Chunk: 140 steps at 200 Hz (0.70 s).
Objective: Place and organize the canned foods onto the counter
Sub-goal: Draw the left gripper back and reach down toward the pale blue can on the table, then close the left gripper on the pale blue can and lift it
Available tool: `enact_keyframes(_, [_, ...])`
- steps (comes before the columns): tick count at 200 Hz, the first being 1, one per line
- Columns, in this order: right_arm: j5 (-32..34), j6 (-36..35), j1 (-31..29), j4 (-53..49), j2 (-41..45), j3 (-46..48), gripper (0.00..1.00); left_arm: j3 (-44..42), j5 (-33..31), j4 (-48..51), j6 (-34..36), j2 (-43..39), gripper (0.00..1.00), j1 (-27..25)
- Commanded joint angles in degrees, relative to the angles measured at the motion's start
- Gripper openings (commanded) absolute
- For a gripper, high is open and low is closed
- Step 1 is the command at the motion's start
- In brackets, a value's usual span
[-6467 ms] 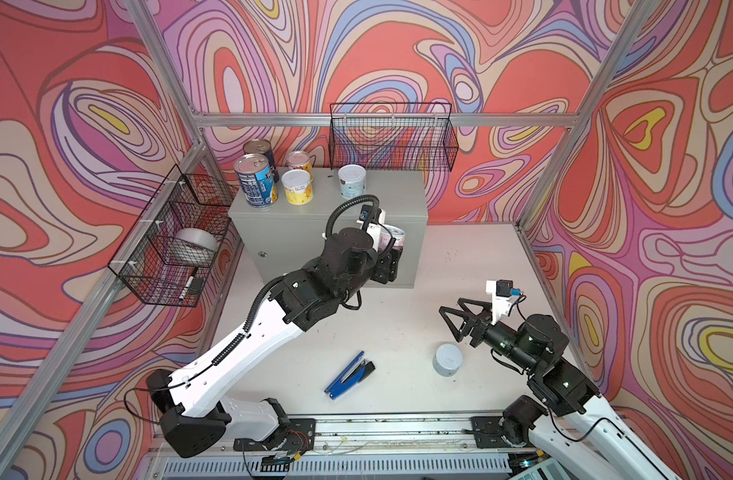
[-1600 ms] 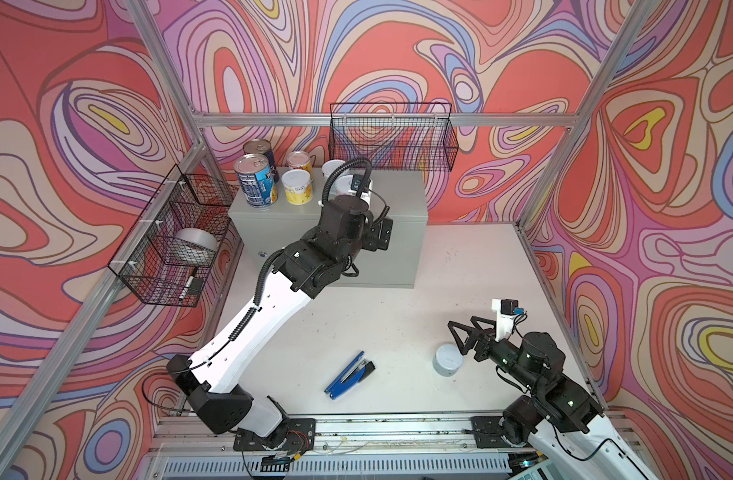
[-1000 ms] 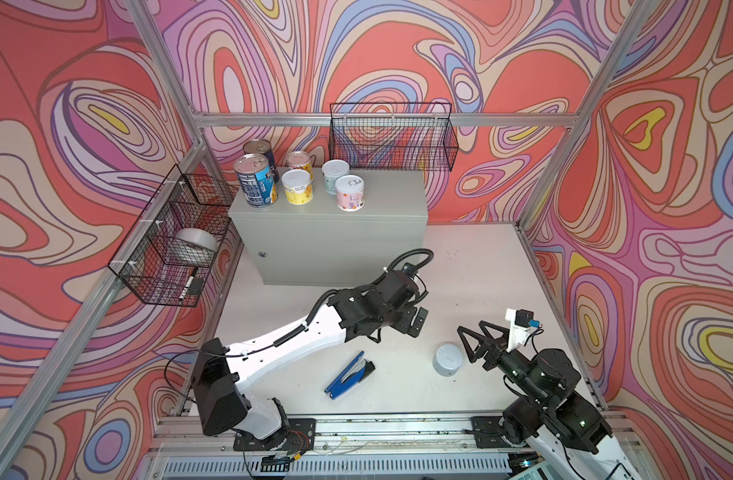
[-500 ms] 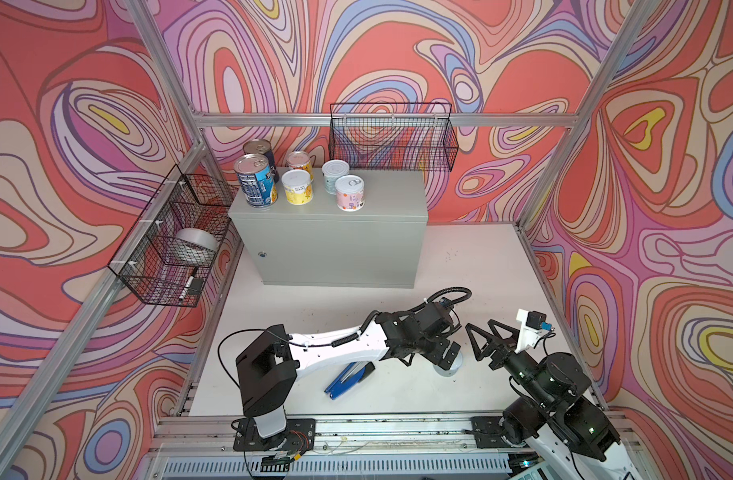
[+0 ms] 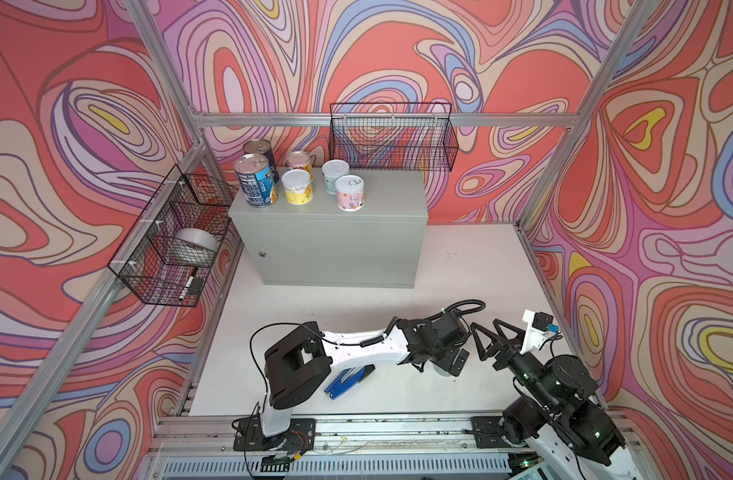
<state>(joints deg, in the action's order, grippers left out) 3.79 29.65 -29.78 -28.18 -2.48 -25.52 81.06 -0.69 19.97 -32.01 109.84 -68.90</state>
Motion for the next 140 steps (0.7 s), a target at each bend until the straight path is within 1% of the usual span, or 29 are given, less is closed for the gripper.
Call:
enact_keyframes(1, [1.0, -0.3, -0.3, -1.1, 0.4, -1.3, 0.98, 2.8, -1.0, 2.5, -1.5, 2.4, 1.00, 0.1])
enact_keyframes(37, [1.3, -0.5, -0.3, -2.0, -0.2, -2.3, 0.98, 3.4, 0.5, 2.4, -1.8, 4.1, 0.99, -0.1])
enact_keyframes(79, [1.7, -0.5, -0.3, -1.9, 0.0, -2.1, 0.98, 5.2, -1.5, 5.5, -1.3, 6.4, 0.98, 0.0])
enact_keyframes(126, [2.1, -0.5, -0.3, -1.9, -0.8, -2.1, 0.99, 6.0, -1.5, 7.2, -1.3, 8.3, 0.98, 0.0])
enact_keyframes(140, [2.0, -0.5, -0.3, -1.9, -0.8, -2.1, 0.98, 6.3, -2.4, 7.8, -1.2, 8.8, 0.98, 0.0])
